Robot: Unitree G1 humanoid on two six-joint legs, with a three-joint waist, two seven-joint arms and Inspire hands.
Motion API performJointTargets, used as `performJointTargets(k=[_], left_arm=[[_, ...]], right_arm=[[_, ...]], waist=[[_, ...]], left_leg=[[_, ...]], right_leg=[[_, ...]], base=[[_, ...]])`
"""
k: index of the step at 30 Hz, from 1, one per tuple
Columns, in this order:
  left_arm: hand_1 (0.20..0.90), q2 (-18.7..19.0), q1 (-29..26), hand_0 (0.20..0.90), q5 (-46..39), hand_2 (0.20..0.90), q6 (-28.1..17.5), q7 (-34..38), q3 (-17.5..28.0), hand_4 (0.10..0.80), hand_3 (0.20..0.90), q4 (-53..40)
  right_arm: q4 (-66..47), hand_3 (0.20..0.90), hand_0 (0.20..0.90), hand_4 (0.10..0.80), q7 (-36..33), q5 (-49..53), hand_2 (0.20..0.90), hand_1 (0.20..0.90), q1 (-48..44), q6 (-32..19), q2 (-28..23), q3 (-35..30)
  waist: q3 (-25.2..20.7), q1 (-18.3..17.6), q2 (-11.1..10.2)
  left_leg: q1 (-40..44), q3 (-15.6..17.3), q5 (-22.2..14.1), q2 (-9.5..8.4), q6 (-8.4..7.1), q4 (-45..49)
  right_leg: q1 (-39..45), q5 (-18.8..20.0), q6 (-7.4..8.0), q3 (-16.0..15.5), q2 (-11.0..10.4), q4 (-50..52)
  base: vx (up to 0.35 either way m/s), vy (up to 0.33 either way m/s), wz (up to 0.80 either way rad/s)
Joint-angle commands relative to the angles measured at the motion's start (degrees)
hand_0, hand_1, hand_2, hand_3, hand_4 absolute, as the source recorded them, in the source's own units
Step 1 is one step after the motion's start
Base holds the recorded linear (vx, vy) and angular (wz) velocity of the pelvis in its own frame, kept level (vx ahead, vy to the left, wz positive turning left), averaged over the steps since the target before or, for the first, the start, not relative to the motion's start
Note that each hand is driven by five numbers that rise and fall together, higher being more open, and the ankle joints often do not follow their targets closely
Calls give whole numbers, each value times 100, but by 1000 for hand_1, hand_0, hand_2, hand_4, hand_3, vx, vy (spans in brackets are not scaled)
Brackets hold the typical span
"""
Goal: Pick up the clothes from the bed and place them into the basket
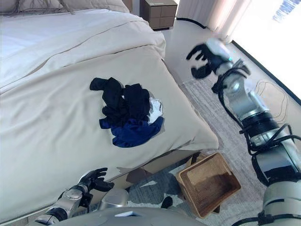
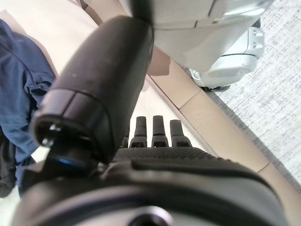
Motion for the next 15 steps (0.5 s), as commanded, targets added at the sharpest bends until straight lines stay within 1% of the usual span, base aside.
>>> performJointTargets(k=[1, 3, 6, 13, 14, 15], left_arm=[[900, 76, -196, 900, 18, 900, -114, -110, -511, 800, 900, -139], [900, 164, -412, 900, -27, 900, -96, -67, -581, 800, 900, -220], [900, 186, -489, 900, -70, 900, -84, 19, -565, 800, 900, -252], [900, 201, -441, 900, -256, 900, -327, 196, -446, 800, 900, -26], [900, 205, -446, 900, -255, 900, -377, 187, -407, 800, 900, 12], [900, 212, -435, 900, -317, 900, -424, 187, -369, 800, 900, 40]], right_arm=[[136, 900, 900, 800, -343, -410, 900, 900, -1151, -196, 72, 249], [631, 900, 900, 800, -558, -429, 900, 900, -1473, -60, 170, 505], [1172, 900, 900, 800, -740, -254, 900, 900, -1760, 186, 225, 770], [2703, 900, 900, 800, -1472, -210, 900, 900, -2004, 367, 600, 657], [2870, 900, 900, 800, -1565, -225, 900, 900, -1995, 414, 662, 615], [3011, 900, 900, 800, -1640, -254, 900, 900, -1986, 470, 725, 582]], waist=[[141, 624, 10], [458, 835, -3], [748, 1092, 13], [1109, 1532, 99], [1158, 1584, 108], [1180, 1622, 94]], left_leg=[[-106, -156, -311, -171, 336, -90], [-404, -323, -163, -169, 298, -140], [-621, -499, -5, -180, 245, -267], [-1065, -717, 169, -249, 226, -230], [-1101, -725, 168, -250, 222, -210], [-1052, -726, 24, -193, 185, -239]], right_leg=[[-182, -207, -15, -343, -24, 682], [-322, -164, -10, -508, 1, 645], [-403, -128, -18, -711, 32, 560], [-552, -155, -22, -1085, -42, 641], [-563, -153, -22, -1120, -58, 665], [-523, -293, -6, -1078, -21, 693]], base=[[-343, -157, 42], [-364, -166, 64], [-159, -64, 53], [-35, 47, 32], [106, 0, 49], [108, -6, 35]])
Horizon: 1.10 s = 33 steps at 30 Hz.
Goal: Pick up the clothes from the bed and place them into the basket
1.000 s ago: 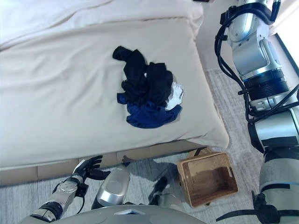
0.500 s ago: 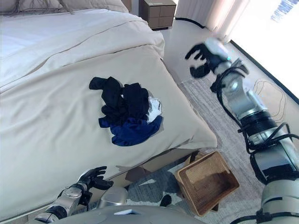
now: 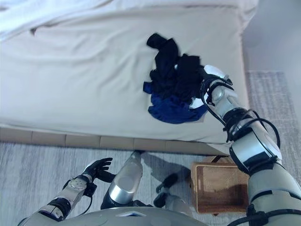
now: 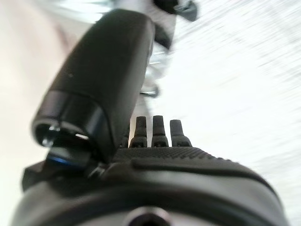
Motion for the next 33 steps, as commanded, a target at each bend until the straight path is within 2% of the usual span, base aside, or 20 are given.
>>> performJointTargets(k=[1, 6, 7, 9, 15, 18, 19, 21, 22, 26, 31, 33], left_arm=[[900, 180, -4, 900, -263, 900, -436, 26, 28, 800, 900, 15], [900, 240, -82, 900, -369, 900, -570, -95, 67, 800, 900, 27], [900, 219, -106, 900, -441, 900, -637, -144, 91, 800, 900, -44], [900, 198, -196, 900, -569, 900, -689, -227, 75, 800, 900, -163], [900, 145, -299, 900, -765, 900, -761, -272, -134, 800, 900, -630], [900, 147, -245, 900, -854, 900, -784, -260, -194, 800, 900, -700], [900, 137, -209, 900, -876, 900, -797, -217, -232, 800, 900, -744], [900, 175, -138, 900, -914, 900, -808, -188, -266, 800, 900, -793], [900, 187, -125, 900, -920, 900, -818, -191, -275, 800, 900, -792], [900, 223, -43, 900, -965, 900, -906, -206, -287, 800, 900, -803], [900, 230, 38, 900, -1006, 900, -960, -186, -266, 800, 900, -837], [900, 205, 77, 900, -997, 900, -995, -144, -215, 800, 900, -796]], right_arm=[[-94, 900, 900, 800, -717, -77, 900, 900, -848, 152, -146, -136], [409, 900, 900, 800, -725, -97, 900, 900, -992, 584, -27, -199], [601, 900, 900, 800, -629, -133, 900, 900, -1064, 919, 15, -225], [771, 900, 900, 800, -456, -311, 900, 900, -1141, 1118, 2, -192], [884, 900, 900, 800, -312, -578, 900, 900, -1324, 1283, -140, -57], [912, 900, 900, 800, -190, -720, 900, 900, -1399, 1243, -136, 27], [921, 634, 672, 534, -122, -778, 672, 672, -1442, 1256, -98, 106], [909, 409, 479, 309, -141, -700, 479, 479, -1520, 1175, -22, 265], [895, 200, 300, 100, -120, -710, 300, 300, -1548, 1148, 6, 295], [748, 200, 300, 100, -332, -465, 300, 300, -1640, 946, 97, 382], [330, 200, 300, 100, -1243, 200, 300, 300, -1642, 253, 92, 213], [-224, 200, 300, 100, -1769, 451, 300, 300, -1596, -23, 59, 4]], waist=[[-27, 71, -207], [104, 214, -177], [163, 277, -144], [243, 322, -90], [567, 407, 58], [569, 400, 72], [569, 399, 75], [569, 395, 60], [569, 393, 54], [569, 342, 25], [569, 240, -25], [569, 151, -65]], left_leg=[[164, 453, -494, -178, 540, -57], [23, 417, -468, -199, 563, -9], [-39, 409, -420, -202, 574, -62], [-139, 406, -354, -214, 583, -117], [-500, 337, -263, -272, 594, -32], [-732, 311, -267, -272, 599, 65], [-883, 286, -272, -267, 603, 127], [-1153, 235, -273, -253, 603, 217], [-1212, 223, -272, -251, 602, 232], [-1442, 203, -283, -230, 591, 289], [-1486, 265, -344, -176, 584, 320], [-1417, 325, -420, -136, 582, 350]], right_leg=[[135, -292, -10, 101, -206, 773], [46, -306, 7, -13, -286, 934], [-31, -302, 27, -72, -325, 990], [-154, -311, 48, -150, -386, 1084], [-564, -329, 92, -348, -548, 1387], [-801, -324, 109, -341, -543, 1453], [-952, -313, 114, -343, -541, 1501], [-1232, -291, 138, -352, -515, 1581], [-1293, -290, 145, -355, -506, 1592], [-1566, -257, 184, -338, -456, 1630], [-1665, -211, 210, -285, -425, 1631], [-1660, -200, 212, -215, -413, 1653]], base=[[111, -9, 20], [25, 60, 11], [16, 70, 6], [9, 83, 2], [4, 40, 13], [-8, 21, 13], [-1, 9, 11], [-1, -3, 5], [4, -14, 4], [0, 0, 0], [-2, 1, -1], [-7, 7, -7]])
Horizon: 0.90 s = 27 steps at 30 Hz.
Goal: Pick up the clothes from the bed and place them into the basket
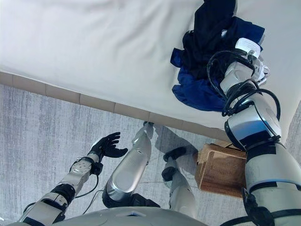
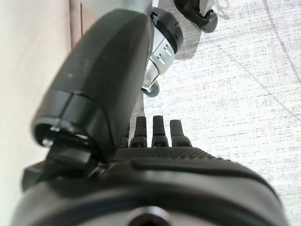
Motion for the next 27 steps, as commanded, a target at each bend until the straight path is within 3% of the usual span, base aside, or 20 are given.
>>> performJointTargets(k=[1, 4, 6, 8, 10, 18, 27], left_arm=[[900, 189, 619, 900, -132, 900, -270, 81, -152, 800, 900, -46], [900, 165, 646, 900, -126, 900, -313, 171, -106, 800, 900, 39], [900, 134, 650, 900, -87, 900, -339, 231, -51, 800, 900, 113], [900, 105, 656, 900, -87, 900, -374, 263, 0, 800, 900, 215], [900, 92, 646, 900, -47, 900, -392, 303, 13, 800, 900, 290], [900, 80, 794, 900, 306, 900, -167, 342, 10, 800, 900, 501], [900, 31, 1098, 900, 944, 900, 99, 368, 66, 800, 900, 961]], right_arm=[[-1371, 200, 300, 100, -1058, 556, 300, 300, -86, -1025, 20, -125], [-2058, 200, 300, 100, -1481, 1190, 300, 300, 37, -1362, -37, -457], [-2519, 200, 300, 100, -1901, 1537, 300, 300, 188, -1922, -1, -920], [-2996, 200, 300, 100, -1958, 1665, 300, 300, 343, -2171, 22, -1353], [-3428, 200, 300, 100, -2136, 1617, 300, 300, 452, -2402, 4, -1666], [-4474, 200, 300, 100, -2227, 1360, 300, 300, 954, -2110, -264, -2024], [-5273, 200, 300, 100, -2185, 1521, 300, 300, 1645, -1923, -681, -2402]], waist=[[108, 46, 12], [108, -63, -69], [108, -143, -116], [108, -229, -121], [108, -301, -104], [-527, -562, -102], [-1649, -1034, -96]], left_leg=[[384, 767, -542, 136, 578, -123], [543, 869, -667, 175, 574, -77], [751, 957, -766, 192, 585, -66], [1022, 1062, -851, 213, 595, -83], [1235, 1165, -752, 183, 627, -116], [2060, 1365, -949, 170, 665, -398], [2901, 1540, -1008, 81, 757, -783]], right_leg=[[-56, -84, 56, 229, -178, 965], [45, -85, 58, 323, -162, 942], [182, -101, 46, 427, -157, 932], [375, -117, 46, 566, -165, 887], [566, 25, 10, 639, -215, 755], [1162, 120, 42, 855, -247, 486], [1757, 190, 112, 1127, -164, 237]], base=[[-4, 1, -10], [-7, 2, -20], [-5, 16, -33], [-36, 63, -39], [-62, 79, -30], [65, -6, -24], [100, -26, -14]])
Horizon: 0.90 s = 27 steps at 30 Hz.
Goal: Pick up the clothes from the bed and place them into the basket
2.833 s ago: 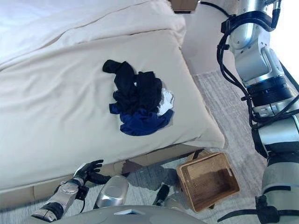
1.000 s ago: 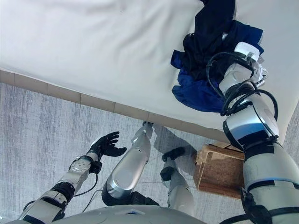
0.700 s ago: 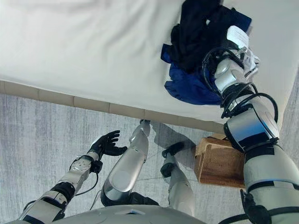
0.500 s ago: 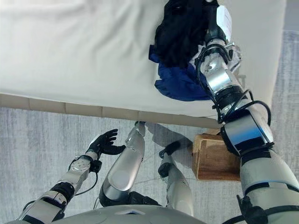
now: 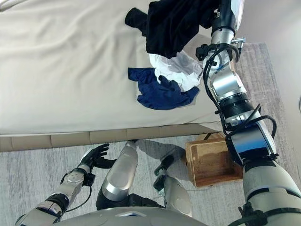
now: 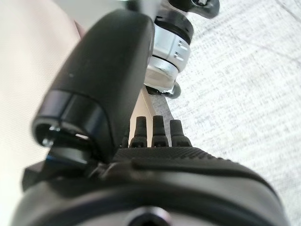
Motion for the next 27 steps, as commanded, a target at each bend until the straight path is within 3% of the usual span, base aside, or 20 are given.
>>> performJointTargets(k=[1, 9, 14, 22, 27], left_arm=[[900, -73, 575, 900, 367, 900, -50, -3, -327, 800, 900, 478], [900, -147, 580, 900, 530, 900, 134, -81, -298, 800, 900, 637], [900, -189, 553, 900, 470, 900, 335, -165, -251, 800, 900, 578], [900, -266, 565, 900, 595, 900, 501, -409, -438, 800, 900, 634], [900, -274, 517, 900, 652, 900, 637, -450, -594, 800, 900, 523]], right_arm=[[-632, 200, 300, 100, -314, -10, 300, 300, 59, -402, -684, -458], [-683, 200, 300, 100, -428, 342, 300, 300, 120, -488, -1088, -707], [-775, 200, 300, 100, -747, 562, 300, 300, -105, -531, -1609, -847], [-709, 200, 300, 100, -1394, 993, 300, 300, -298, -762, -2360, -1085], [-910, 200, 300, 100, -1011, 1025, 300, 300, 151, -450, -2690, -1359]], waist=[[-1856, -305, 76], [-2366, -691, 155], [-2575, -899, 156], [-2683, -1194, 221], [-2585, -1442, 348]], left_leg=[[838, 227, -420, -89, 366, -989], [1366, 467, -434, -70, 361, -1169], [1555, 755, -426, 57, 259, -1254], [1622, 987, -401, 134, 195, -1248], [1640, 1020, -389, 128, 199, -1195]], right_leg=[[112, 59, 279, -43, -90, 465], [433, -11, 253, 202, 61, 184], [585, -39, 135, 305, 235, -232], [603, -83, 42, 516, 333, -301], [559, -140, -22, 715, 362, -211]], base=[[60, -11, -6], [8, -40, -14], [-47, -87, -24], [-59, -59, -23], [-54, -24, -14]])
